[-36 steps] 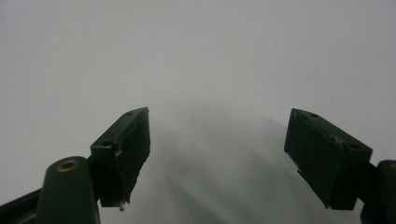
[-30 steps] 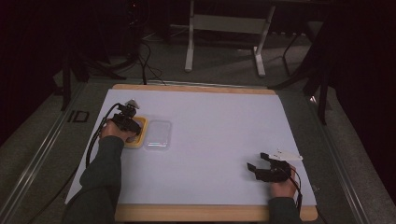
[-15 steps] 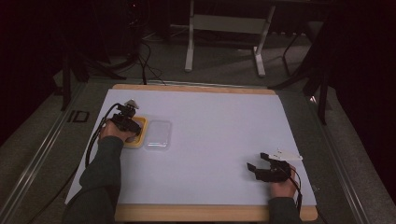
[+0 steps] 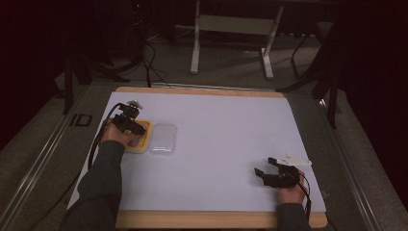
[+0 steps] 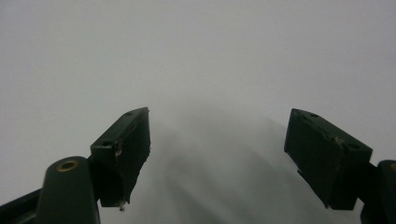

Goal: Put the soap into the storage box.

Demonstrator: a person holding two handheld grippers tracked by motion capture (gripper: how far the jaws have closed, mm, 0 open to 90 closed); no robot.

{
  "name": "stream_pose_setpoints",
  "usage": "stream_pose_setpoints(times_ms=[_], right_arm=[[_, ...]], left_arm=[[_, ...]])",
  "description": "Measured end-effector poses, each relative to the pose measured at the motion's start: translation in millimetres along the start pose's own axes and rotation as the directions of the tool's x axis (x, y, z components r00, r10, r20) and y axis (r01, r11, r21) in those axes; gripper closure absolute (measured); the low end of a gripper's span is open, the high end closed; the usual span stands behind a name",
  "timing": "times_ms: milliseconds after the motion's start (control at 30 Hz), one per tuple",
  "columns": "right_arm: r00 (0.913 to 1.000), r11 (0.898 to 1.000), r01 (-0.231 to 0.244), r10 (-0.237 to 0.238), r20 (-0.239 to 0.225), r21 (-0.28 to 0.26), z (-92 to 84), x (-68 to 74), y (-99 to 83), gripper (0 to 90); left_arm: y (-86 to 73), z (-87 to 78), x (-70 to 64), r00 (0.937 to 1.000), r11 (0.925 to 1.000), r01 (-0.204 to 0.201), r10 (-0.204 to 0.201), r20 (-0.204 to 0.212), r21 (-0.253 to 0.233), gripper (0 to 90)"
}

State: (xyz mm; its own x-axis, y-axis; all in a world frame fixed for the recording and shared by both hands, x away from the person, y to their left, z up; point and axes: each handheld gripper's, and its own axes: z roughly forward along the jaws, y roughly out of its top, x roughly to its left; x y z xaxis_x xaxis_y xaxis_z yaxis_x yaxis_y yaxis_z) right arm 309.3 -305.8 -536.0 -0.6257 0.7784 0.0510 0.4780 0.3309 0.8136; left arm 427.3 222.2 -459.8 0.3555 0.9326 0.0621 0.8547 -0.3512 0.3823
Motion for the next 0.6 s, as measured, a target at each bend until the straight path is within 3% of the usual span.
stream_pose_setpoints(times_ms=[233, 333, 533, 567, 600], right_arm=[[1.0000, 1.000, 0.000, 0.000, 0.001, 0.001, 0.0, 0.2, 0.0, 22.2], [1.0000, 1.000, 0.000, 0.000, 0.000, 0.000, 0.0, 0.1, 0.0, 22.2], [1.0000, 1.000, 0.001, -0.001, 0.001, 0.001, 0.0, 0.2, 0.0, 22.2], [1.0000, 1.000, 0.001, -0.001, 0.001, 0.001, 0.0, 0.2, 0.0, 22.2], [1.0000, 1.000, 0.002, -0.002, 0.001, 0.000, 0.1, 0.2, 0.0, 22.2]], left_arm=[[3.2, -16.8, -13.1, 0.9976, 0.9965, -0.045, 0.048, 0.050, -0.070, 41.5], [3.6, -18.0, -20.1, 0.9936, 0.9930, -0.086, 0.092, 0.066, -0.081, 43.8], [3.1, -19.3, -34.3, 0.9769, 0.9791, -0.178, 0.188, 0.102, -0.099, 50.4], [3.1, -19.3, -34.3, 0.9769, 0.9791, -0.178, 0.188, 0.102, -0.099, 50.8], [2.7, -21.2, -38.2, 0.9694, 0.9726, -0.200, 0.214, 0.121, -0.119, 50.8]])
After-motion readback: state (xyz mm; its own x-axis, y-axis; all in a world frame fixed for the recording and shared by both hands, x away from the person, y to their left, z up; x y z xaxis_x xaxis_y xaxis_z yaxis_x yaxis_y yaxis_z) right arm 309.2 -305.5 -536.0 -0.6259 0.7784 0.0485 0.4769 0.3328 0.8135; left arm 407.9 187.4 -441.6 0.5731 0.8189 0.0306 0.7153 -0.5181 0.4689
